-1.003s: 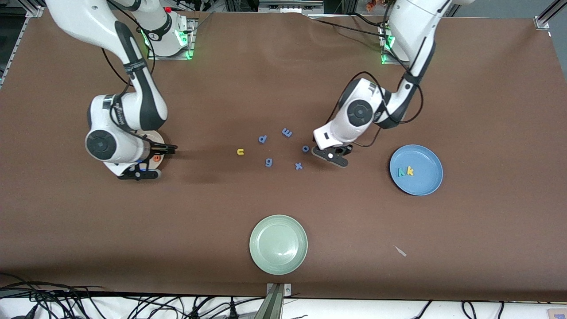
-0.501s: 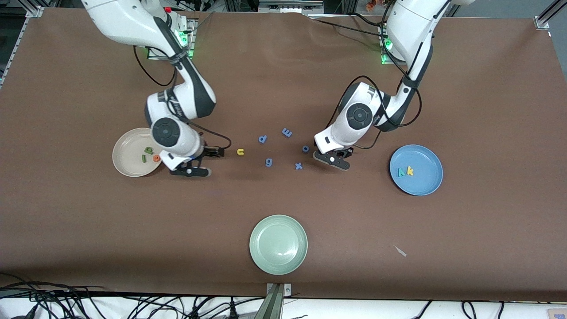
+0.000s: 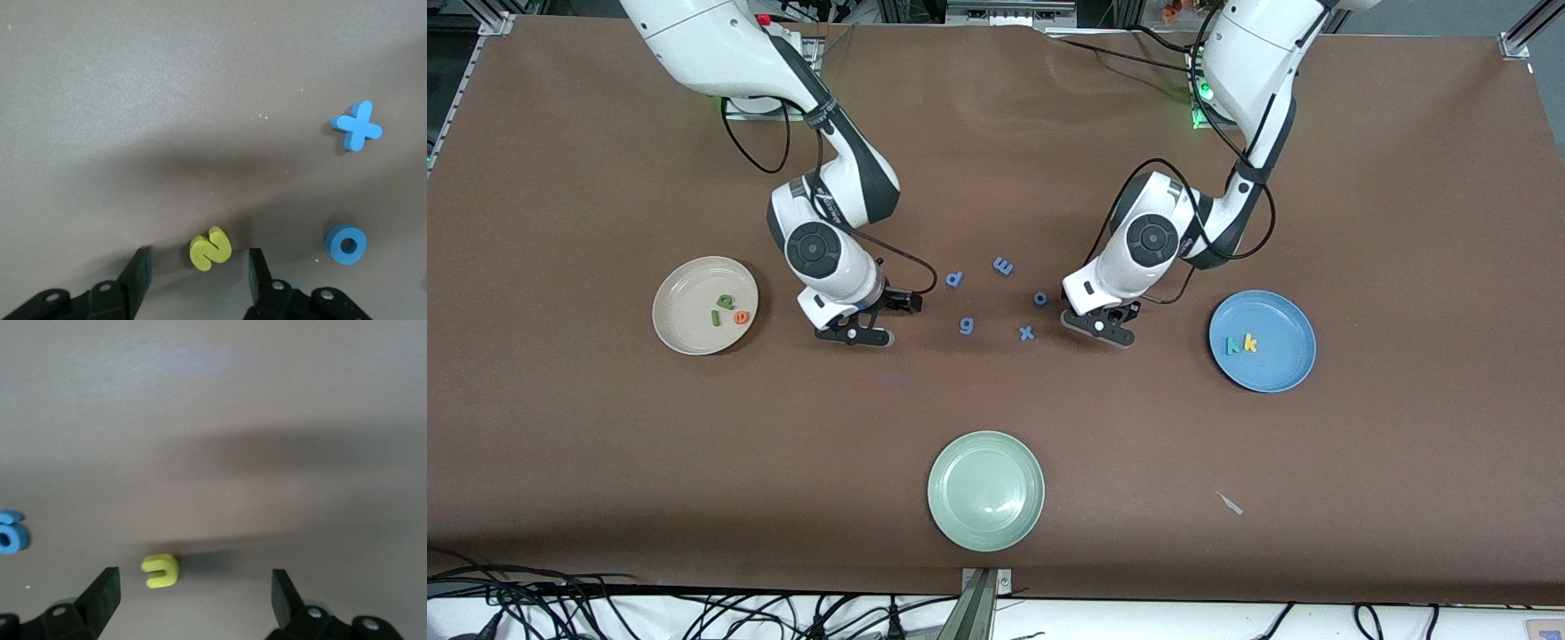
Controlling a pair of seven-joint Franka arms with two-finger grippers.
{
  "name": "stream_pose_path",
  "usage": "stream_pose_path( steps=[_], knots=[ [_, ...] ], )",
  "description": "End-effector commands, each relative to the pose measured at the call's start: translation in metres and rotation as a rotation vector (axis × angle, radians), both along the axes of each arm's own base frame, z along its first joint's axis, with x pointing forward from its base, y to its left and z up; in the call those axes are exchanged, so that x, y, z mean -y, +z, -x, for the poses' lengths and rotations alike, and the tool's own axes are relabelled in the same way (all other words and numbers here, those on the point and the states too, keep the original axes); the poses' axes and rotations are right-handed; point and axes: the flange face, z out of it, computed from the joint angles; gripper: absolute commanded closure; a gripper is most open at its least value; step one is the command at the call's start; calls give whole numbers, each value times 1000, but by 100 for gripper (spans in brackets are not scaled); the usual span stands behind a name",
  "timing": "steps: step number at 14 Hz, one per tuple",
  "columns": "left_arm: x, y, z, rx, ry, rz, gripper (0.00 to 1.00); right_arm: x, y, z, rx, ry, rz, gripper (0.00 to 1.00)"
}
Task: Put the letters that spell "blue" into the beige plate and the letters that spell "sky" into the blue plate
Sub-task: 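Grasp the yellow u with the right gripper while the left gripper places 2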
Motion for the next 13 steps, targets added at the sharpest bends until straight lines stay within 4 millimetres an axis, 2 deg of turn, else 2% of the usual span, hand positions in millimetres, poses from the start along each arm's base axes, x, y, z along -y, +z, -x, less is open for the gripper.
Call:
stream_pose_path(
  steps=[1,2,7,9,12,13],
  knots=[
    [7,-2,-7,6,13,14,38,-17,-10,3,14,12,-15,0],
    [8,-3,-8,9,11,15,44,-23,-14,7,19,33,-11,0],
    [9,-5,-10,13,8,15,73,-27,-22,10,24,110,-18,0],
    [9,-4,-10,14,5,16,79,-27,-25,11,22,134,-19,1],
    [3,7,-17,30,10,22,80,-27,-31,10,37,139,-28,15],
    [-11,20,-28,46,38,31,80,-30,-32,11,39,143,-29,24]
  ],
)
